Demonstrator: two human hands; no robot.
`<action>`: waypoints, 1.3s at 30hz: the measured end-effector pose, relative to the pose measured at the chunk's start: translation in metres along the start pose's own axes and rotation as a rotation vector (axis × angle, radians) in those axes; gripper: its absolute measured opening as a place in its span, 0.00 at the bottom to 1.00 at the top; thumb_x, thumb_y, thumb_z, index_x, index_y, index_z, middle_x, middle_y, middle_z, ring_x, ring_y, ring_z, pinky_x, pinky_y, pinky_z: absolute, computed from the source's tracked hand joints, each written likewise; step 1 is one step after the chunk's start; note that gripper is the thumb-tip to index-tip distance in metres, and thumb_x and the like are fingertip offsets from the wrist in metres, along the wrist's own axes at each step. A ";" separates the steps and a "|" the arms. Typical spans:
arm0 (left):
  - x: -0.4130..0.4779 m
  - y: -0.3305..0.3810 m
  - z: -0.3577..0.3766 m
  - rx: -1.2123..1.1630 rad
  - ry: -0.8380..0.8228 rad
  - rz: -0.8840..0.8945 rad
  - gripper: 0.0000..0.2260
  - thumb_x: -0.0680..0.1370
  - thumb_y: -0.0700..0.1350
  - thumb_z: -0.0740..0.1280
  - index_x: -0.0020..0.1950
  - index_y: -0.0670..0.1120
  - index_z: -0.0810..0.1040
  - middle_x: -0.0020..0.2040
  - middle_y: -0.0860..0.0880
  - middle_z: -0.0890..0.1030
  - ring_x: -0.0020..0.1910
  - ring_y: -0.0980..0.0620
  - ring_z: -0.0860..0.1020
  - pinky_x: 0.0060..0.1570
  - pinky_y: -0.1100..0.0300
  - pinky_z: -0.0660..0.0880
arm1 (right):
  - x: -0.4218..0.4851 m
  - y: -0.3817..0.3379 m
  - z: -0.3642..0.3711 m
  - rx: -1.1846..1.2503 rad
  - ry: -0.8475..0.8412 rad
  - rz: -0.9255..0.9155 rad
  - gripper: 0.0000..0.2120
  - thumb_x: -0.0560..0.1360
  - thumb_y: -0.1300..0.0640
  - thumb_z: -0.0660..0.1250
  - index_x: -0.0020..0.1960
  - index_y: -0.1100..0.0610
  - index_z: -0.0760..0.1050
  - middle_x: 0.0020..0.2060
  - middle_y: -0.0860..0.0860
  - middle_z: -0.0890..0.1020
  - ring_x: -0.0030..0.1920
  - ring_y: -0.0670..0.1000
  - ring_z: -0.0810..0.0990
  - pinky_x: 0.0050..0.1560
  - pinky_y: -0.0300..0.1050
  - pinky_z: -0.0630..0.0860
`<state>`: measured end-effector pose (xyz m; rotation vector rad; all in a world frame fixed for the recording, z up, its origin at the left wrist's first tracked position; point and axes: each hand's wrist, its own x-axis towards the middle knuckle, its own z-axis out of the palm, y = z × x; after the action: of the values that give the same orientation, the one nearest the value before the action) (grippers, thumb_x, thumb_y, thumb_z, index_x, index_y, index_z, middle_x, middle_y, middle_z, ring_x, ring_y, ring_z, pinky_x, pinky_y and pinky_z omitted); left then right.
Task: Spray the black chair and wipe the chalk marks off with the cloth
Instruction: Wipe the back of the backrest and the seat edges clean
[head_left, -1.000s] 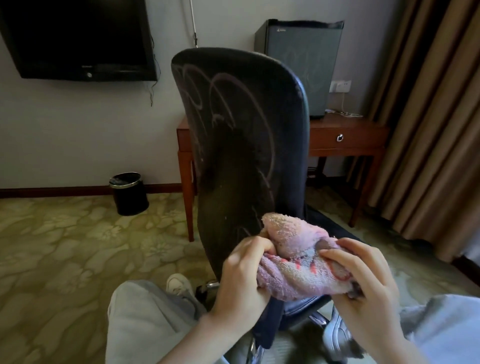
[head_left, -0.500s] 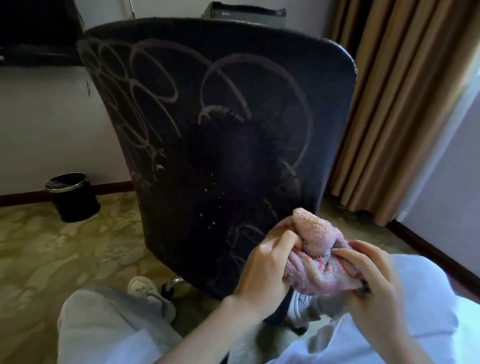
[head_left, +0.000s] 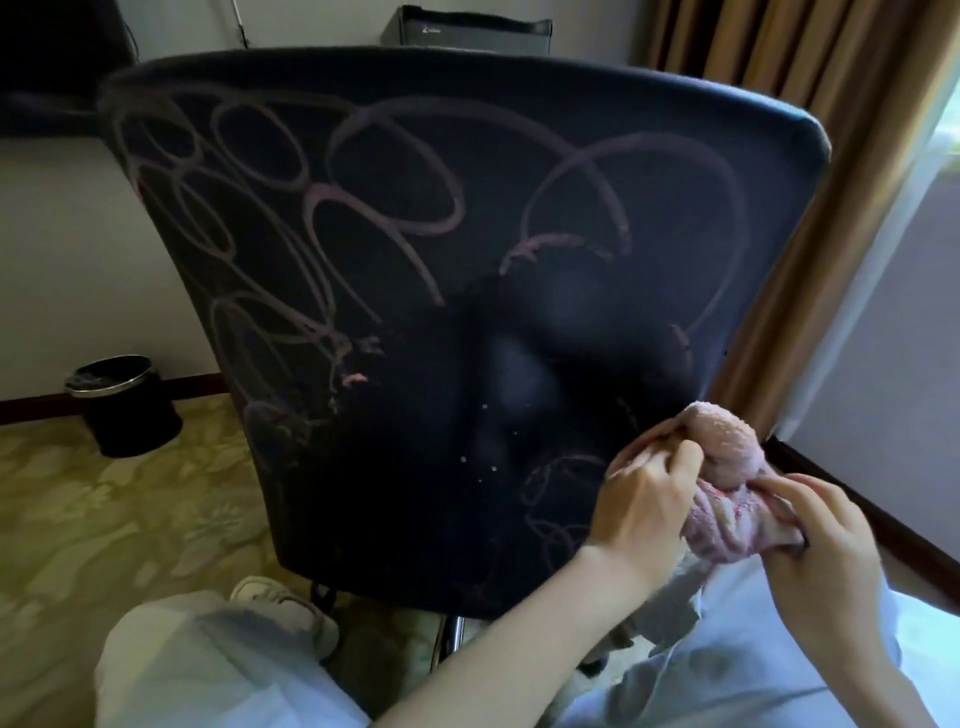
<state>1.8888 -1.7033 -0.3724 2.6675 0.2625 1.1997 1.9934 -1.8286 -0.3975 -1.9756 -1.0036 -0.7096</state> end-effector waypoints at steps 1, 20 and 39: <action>0.005 0.002 -0.007 -0.033 -0.030 -0.017 0.11 0.67 0.33 0.67 0.47 0.41 0.73 0.43 0.43 0.79 0.43 0.43 0.79 0.38 0.55 0.72 | 0.004 -0.001 -0.005 -0.006 0.020 0.002 0.20 0.62 0.69 0.62 0.52 0.64 0.80 0.50 0.60 0.78 0.50 0.63 0.76 0.52 0.40 0.66; 0.071 -0.073 -0.200 0.608 0.410 0.265 0.11 0.79 0.38 0.63 0.59 0.38 0.79 0.67 0.41 0.74 0.68 0.44 0.70 0.66 0.50 0.69 | 0.155 -0.146 0.003 0.087 0.256 -0.571 0.18 0.71 0.64 0.67 0.61 0.62 0.77 0.61 0.63 0.75 0.57 0.63 0.74 0.61 0.47 0.68; -0.071 -0.137 -0.086 0.535 -0.046 0.277 0.15 0.69 0.38 0.61 0.50 0.38 0.83 0.51 0.43 0.80 0.52 0.46 0.73 0.53 0.54 0.71 | -0.003 -0.070 0.119 -0.008 -0.278 -0.535 0.23 0.64 0.66 0.59 0.60 0.60 0.72 0.57 0.56 0.71 0.49 0.59 0.75 0.43 0.51 0.78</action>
<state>1.7670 -1.5787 -0.4033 3.2798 0.2387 1.2886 1.9480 -1.7038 -0.4350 -1.8540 -1.7365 -0.7271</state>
